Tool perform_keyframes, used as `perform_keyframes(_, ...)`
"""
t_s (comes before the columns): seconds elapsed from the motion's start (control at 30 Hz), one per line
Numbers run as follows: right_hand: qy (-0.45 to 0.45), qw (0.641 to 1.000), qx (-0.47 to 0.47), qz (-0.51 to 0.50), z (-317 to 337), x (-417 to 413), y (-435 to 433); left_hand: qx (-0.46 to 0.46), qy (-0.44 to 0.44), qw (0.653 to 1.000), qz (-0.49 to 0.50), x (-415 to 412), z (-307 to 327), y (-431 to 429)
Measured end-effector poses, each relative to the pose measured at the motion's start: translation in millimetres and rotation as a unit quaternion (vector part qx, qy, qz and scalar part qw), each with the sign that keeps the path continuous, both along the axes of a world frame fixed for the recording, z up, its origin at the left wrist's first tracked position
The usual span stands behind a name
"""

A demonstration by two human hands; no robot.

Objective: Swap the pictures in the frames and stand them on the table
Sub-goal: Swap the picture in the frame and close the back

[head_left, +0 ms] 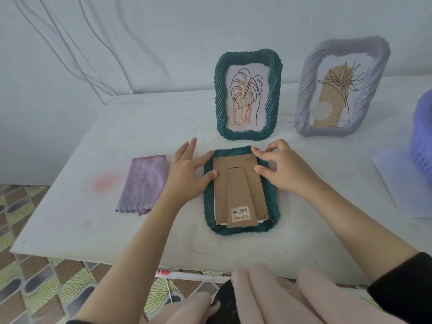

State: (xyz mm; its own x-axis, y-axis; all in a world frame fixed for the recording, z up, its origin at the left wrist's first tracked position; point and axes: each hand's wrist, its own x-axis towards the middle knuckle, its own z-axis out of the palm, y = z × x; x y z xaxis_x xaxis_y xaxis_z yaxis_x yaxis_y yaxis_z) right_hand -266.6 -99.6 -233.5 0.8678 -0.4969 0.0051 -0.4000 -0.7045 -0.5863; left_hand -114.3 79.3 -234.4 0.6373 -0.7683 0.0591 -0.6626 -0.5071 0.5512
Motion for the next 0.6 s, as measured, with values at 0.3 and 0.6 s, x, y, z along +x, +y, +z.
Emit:
perform_keyframes(0.3, -0.002, 1.000, 0.006, -0.002, 0.5, -0.9, -1.1, -0.030, 0.076, 0.996, 0.028, -3.9, -0.4, 0.6)
perform_keyframes(0.6, -0.029, 0.999, 0.008, 0.018, -1.2, -2.0, -3.3, -0.024, 0.074, 0.996, 0.037, -6.1, 0.9, 1.8)
